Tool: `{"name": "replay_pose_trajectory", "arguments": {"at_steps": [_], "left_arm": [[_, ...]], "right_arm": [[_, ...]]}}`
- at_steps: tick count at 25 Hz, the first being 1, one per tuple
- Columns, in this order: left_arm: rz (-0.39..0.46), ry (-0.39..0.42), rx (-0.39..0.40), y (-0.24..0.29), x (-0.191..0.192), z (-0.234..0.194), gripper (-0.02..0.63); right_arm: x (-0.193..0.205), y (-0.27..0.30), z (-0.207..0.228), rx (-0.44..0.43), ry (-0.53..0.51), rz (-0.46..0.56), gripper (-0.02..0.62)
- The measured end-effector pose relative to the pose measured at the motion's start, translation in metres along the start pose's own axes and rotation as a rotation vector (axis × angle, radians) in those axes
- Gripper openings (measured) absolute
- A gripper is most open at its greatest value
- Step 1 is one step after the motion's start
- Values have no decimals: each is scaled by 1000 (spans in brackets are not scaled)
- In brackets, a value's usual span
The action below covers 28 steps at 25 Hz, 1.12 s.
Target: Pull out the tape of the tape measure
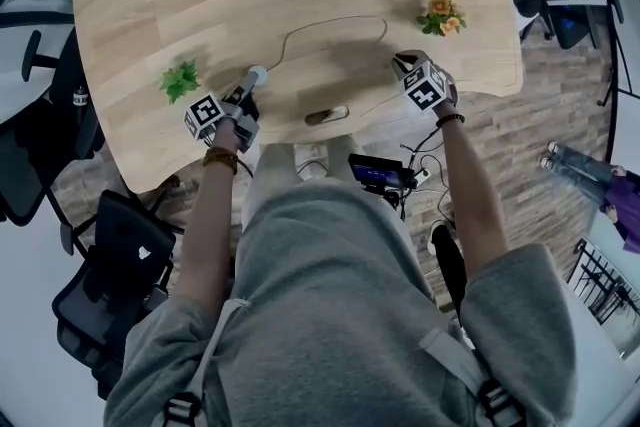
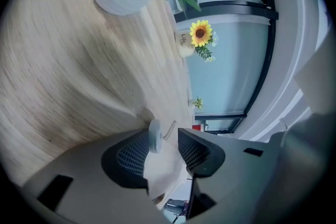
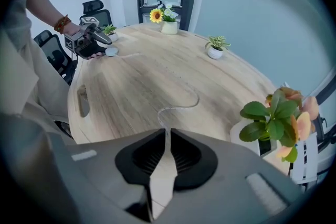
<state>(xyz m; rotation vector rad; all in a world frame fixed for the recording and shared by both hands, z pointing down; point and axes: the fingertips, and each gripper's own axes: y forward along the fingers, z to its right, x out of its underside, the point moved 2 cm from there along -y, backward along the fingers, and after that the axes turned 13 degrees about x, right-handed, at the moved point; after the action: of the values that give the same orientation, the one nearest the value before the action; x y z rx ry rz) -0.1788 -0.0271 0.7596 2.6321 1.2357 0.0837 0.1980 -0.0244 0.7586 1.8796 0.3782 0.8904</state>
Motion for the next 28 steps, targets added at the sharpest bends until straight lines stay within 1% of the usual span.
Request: {"name": "replay_pose_trajectory", "arguments": {"at_steps": [3, 9, 15, 19, 24, 26, 28], "left_arm": [[25, 22, 5, -4, -5, 8, 164], [41, 42, -7, -11, -11, 14, 170], [71, 43, -93, -25, -15, 1, 192], [80, 42, -104, -33, -16, 1, 196], [79, 49, -79, -36, -17, 13, 196], [66, 73, -53, -34, -15, 30, 196], [46, 119, -28, -30, -15, 50, 196]], "right_arm": [[2, 0, 0, -11, 7, -7, 65], [3, -4, 1, -25, 15, -5, 88], [10, -7, -3, -59, 19, -14, 118], [11, -11, -2, -55, 23, -9, 118], [1, -21, 8, -26, 27, 27, 118], [-10, -28, 15, 1, 34, 60, 118], [-24, -35, 23, 22, 37, 98, 118]]}}
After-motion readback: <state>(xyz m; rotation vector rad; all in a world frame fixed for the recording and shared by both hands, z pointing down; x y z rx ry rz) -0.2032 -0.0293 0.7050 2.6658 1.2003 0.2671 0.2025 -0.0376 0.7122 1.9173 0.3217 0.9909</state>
